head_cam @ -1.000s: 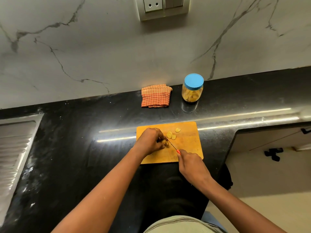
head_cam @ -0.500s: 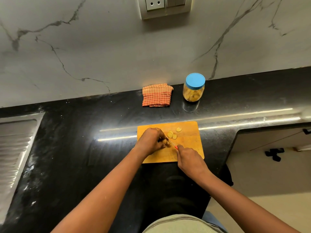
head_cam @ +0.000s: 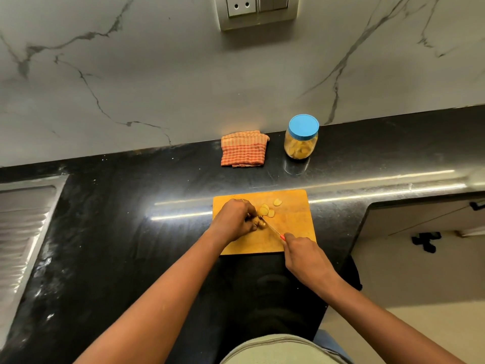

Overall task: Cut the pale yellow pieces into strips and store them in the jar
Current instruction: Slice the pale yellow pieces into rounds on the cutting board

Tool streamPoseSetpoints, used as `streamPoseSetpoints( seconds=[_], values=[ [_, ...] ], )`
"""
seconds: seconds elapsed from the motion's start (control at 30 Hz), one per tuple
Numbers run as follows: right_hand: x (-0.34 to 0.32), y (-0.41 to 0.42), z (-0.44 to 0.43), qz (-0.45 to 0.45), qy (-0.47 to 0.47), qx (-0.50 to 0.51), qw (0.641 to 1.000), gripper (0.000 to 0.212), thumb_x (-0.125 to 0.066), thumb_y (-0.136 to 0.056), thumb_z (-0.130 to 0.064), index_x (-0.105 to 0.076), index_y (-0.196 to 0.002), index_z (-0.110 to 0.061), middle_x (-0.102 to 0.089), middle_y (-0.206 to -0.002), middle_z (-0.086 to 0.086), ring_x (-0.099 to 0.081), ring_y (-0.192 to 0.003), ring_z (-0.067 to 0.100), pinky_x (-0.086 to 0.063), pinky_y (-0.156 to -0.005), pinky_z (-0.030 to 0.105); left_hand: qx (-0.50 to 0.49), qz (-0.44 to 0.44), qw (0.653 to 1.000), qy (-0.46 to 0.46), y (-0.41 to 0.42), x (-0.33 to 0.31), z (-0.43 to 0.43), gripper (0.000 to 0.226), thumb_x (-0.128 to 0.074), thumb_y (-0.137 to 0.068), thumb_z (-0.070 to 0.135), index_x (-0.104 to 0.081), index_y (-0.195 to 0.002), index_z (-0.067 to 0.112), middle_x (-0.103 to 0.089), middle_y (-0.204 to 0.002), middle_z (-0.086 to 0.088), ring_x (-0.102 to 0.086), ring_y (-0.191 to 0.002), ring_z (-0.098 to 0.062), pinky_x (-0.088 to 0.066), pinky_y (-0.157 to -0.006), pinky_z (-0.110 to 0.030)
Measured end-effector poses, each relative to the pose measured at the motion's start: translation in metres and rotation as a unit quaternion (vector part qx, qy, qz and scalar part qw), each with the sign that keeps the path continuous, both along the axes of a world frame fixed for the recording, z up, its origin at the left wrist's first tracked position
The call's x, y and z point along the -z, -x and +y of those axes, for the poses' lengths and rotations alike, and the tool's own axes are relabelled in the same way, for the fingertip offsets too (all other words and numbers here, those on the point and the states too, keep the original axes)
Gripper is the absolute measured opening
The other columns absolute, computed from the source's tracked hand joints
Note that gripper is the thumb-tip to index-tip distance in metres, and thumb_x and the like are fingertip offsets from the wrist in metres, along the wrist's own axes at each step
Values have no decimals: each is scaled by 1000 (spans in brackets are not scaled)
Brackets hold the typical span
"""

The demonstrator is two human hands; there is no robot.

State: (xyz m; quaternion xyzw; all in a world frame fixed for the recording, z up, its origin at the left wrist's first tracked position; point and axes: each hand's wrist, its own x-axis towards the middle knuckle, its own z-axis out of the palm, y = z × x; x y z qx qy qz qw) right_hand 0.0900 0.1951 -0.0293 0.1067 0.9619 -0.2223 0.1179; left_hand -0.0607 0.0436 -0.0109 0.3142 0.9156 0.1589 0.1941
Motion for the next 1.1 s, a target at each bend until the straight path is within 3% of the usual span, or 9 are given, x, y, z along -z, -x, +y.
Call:
streamPoseSetpoints(
  seconds=[0.5, 0.8, 1.1],
  values=[
    [-3, 27, 5, 56, 42, 44, 997, 33, -40, -102, -29, -60, -122, -12, -67, -84, 9, -63, -72, 25, -48, -61, 32, 13, 6, 1000, -10, -2, -1, -4, 33, -79, -80, 24, -73, -111, 16, -71, -105, 0, -62, -91, -13, -52, -80, -26],
    [-9, 8, 5, 87, 150, 107, 979, 27, -47, -101, -32, -69, -108, -17, -62, -63, -6, -58, -52, 8, -49, -50, 24, -1, -5, 1000, -23, -2, 2, -5, 34, -78, -80, 23, -72, -113, 16, -69, -108, 1, -59, -91, -9, -49, -79, -19],
    [-8, -5, -8, 72, 136, 61, 986, 31, -44, -101, -33, -65, -118, -18, -62, -68, -5, -57, -53, 8, -46, -48, 21, 2, 4, 999, -45, -4, 5, -7, 29, -77, -81, 20, -74, -110, 14, -72, -106, 1, -63, -92, -10, -44, -78, -14]
  ],
)
